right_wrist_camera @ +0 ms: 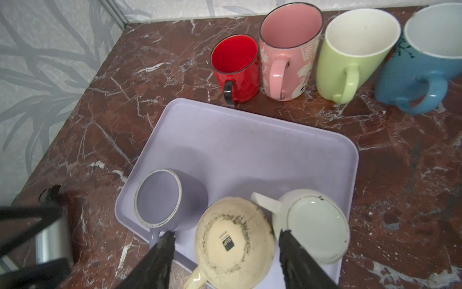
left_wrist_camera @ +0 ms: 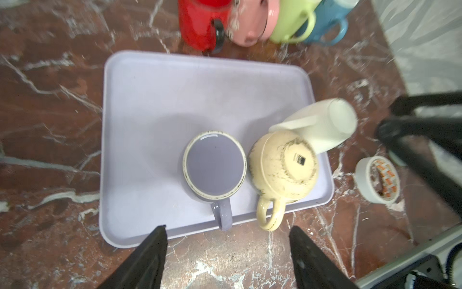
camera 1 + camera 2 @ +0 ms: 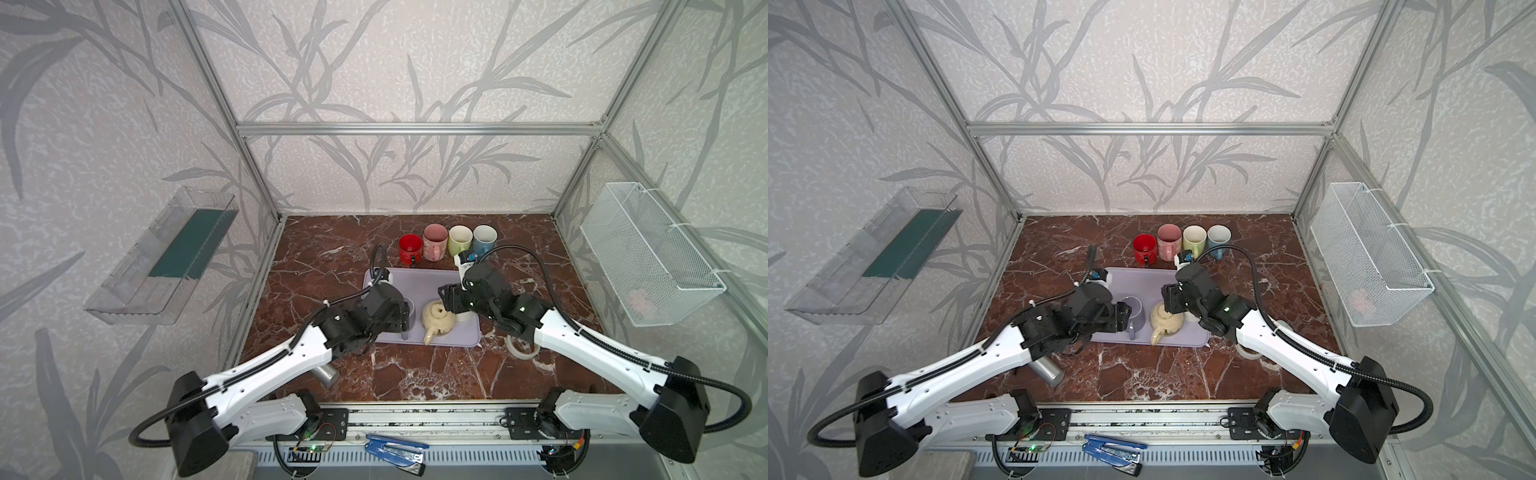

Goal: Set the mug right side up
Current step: 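Move both grippers over the upside-down lavender mug on the tray, then lower the right gripper onto the lavender mug's base and close it while the left withdraws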

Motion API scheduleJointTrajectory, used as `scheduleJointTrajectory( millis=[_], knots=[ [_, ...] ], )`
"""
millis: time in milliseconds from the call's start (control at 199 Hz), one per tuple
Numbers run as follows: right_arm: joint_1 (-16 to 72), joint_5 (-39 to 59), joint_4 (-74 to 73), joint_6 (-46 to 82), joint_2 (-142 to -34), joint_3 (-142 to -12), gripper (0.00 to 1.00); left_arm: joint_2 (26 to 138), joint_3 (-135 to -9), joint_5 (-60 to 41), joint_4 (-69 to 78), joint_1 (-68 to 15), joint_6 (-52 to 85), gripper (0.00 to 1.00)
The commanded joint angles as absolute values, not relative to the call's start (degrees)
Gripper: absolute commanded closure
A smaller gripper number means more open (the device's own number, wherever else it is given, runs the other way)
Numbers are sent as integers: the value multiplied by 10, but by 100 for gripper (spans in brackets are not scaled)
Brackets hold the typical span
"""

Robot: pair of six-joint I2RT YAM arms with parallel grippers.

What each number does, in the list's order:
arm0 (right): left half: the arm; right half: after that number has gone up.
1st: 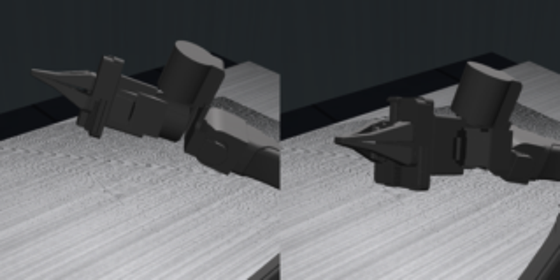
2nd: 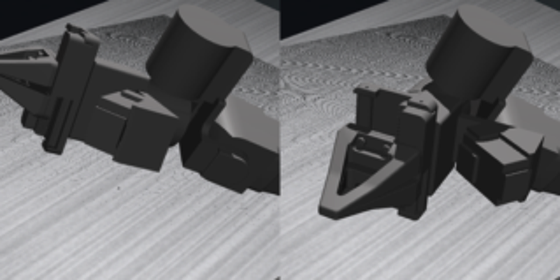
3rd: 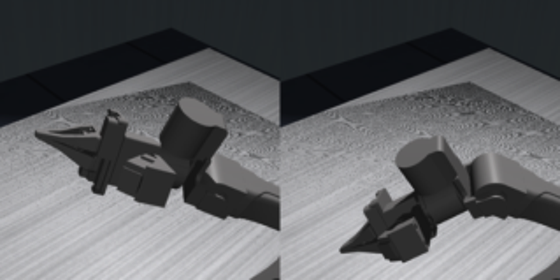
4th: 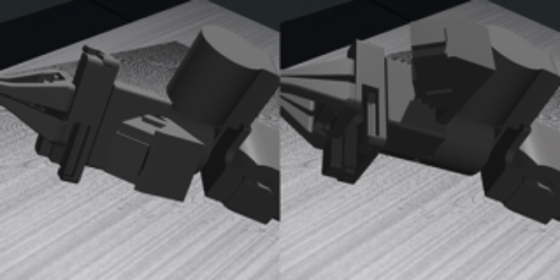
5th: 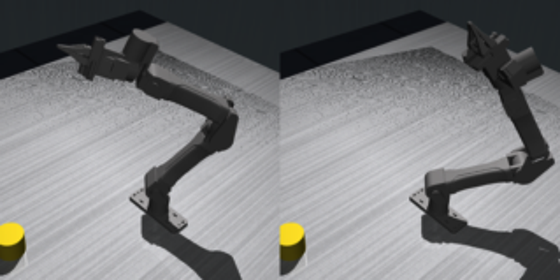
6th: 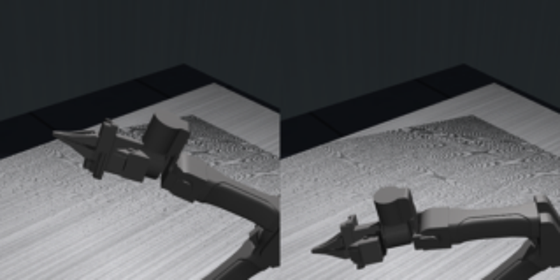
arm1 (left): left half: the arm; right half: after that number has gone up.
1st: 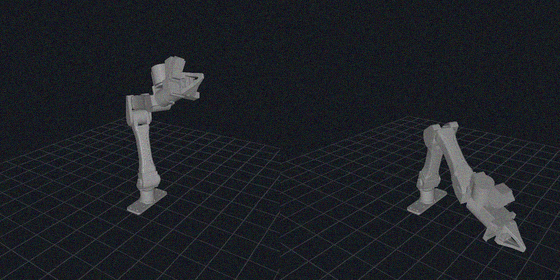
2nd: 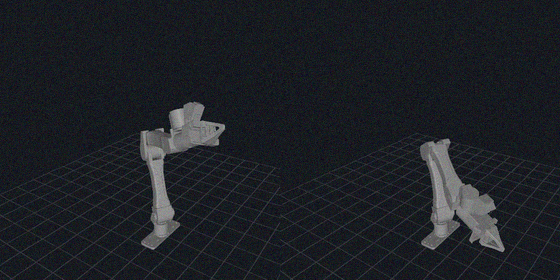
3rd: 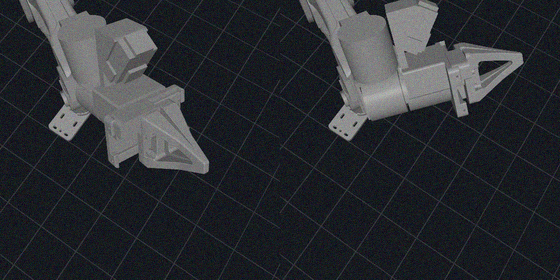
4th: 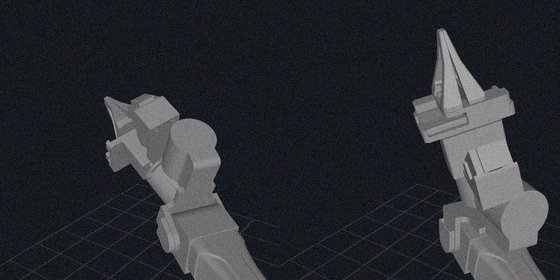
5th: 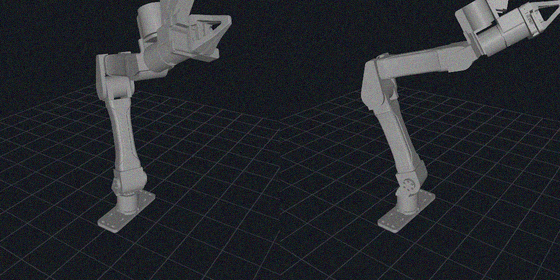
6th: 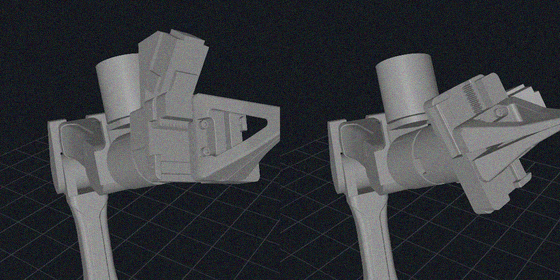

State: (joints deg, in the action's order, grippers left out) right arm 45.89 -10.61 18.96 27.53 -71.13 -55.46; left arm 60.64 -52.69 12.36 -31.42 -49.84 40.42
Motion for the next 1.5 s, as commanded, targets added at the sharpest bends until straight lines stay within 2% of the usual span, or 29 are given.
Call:
scheduleJointTrajectory(
  millis=[0,171,331,567,958,1129,1369,1495],
  knots=[
    [499,-155,246,273,-737,-589,36,546,-519,174,-338,-486,360,21],
    [565,-179,272,293,-800,-634,37,476,-514,199,-374,-447,323,15],
    [612,-172,275,314,-867,-665,40,433,-491,170,-388,-394,314,10],
    [629,-154,278,341,-958,-705,45,408,-474,140,-405,-336,301,10],
    [630,-169,343,383,-1069,-789,45,362,-458,94,-390,-323,302,10],
    [630,-173,383,388,-1111,-831,54,362,-456,71,-389,-318,304,10],
    [622,-183,402,395,-1143,-855,61,361,-453,52,-386,-310,304,10],
    [613,-170,402,391,-1151,-861,69,361,-452,48,-385,-304,304,10]
  ],
)
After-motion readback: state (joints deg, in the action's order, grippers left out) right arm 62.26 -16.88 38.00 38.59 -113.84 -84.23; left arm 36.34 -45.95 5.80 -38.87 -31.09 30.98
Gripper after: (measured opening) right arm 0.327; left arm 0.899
